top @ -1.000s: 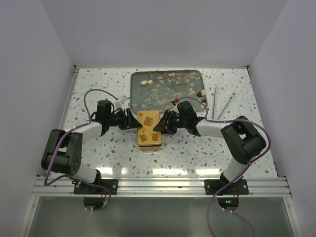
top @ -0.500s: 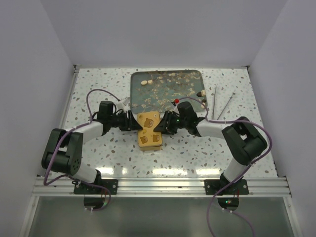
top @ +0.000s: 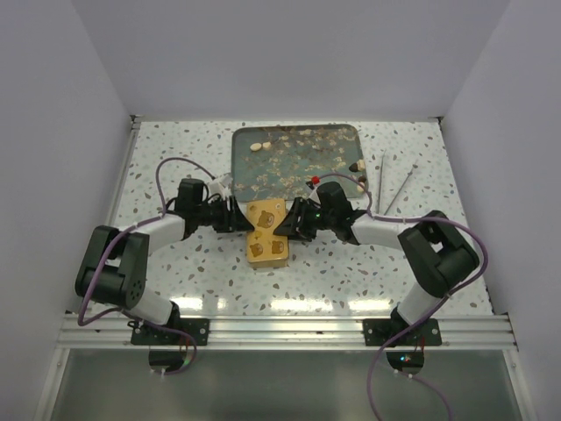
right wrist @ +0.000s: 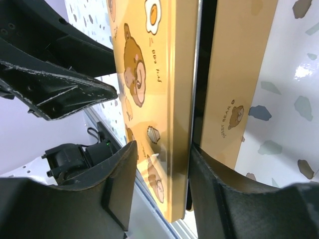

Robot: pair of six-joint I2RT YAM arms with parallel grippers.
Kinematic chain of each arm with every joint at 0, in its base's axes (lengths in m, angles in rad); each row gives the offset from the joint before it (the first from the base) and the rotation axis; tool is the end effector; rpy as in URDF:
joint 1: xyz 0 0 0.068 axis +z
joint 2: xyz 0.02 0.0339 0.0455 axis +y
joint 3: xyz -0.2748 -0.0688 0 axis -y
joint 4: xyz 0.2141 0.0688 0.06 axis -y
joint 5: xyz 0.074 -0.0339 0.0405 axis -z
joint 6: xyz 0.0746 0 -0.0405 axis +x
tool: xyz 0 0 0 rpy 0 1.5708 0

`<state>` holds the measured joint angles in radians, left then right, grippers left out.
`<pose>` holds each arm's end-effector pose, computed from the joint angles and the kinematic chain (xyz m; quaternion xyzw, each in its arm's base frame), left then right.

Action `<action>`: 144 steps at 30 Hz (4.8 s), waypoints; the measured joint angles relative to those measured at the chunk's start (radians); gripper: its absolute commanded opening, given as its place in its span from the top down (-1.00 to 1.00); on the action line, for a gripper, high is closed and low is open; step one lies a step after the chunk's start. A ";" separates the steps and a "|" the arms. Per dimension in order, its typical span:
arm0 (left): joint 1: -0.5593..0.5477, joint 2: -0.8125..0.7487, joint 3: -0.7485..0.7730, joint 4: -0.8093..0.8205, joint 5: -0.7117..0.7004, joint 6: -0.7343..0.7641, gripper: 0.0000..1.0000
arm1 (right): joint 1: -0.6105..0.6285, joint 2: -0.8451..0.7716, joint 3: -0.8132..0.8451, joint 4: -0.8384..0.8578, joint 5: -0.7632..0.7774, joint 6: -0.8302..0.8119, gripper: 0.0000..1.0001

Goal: Pack the chocolate

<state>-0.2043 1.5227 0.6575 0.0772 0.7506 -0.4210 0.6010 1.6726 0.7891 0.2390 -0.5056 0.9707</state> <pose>0.2658 -0.1070 0.1728 0.0460 0.8701 -0.4316 0.2335 0.2612 0.2229 0.1758 0.0494 0.8720 0.4642 0.1474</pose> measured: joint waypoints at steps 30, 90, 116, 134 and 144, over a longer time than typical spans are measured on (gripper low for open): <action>-0.050 0.004 0.040 -0.042 -0.048 0.036 0.05 | 0.000 -0.059 0.011 -0.104 0.044 -0.075 -0.30; -0.066 -0.133 -0.092 -0.005 -0.102 -0.044 -0.43 | -0.001 -0.058 0.014 -0.157 0.095 -0.100 0.35; -0.079 -0.095 -0.151 0.214 -0.042 -0.145 -0.49 | -0.001 -0.064 0.014 -0.160 0.097 -0.100 0.34; -0.140 -0.054 -0.135 0.197 -0.088 -0.145 -0.43 | -0.001 -0.078 0.013 -0.168 0.105 -0.100 0.32; -0.156 -0.048 -0.109 0.182 -0.111 -0.146 -0.37 | -0.003 -0.090 0.011 -0.175 0.134 -0.098 0.20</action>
<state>-0.3607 1.4742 0.5480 0.2588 0.6399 -0.5667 0.5980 1.5826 0.7998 0.0643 -0.3714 0.8726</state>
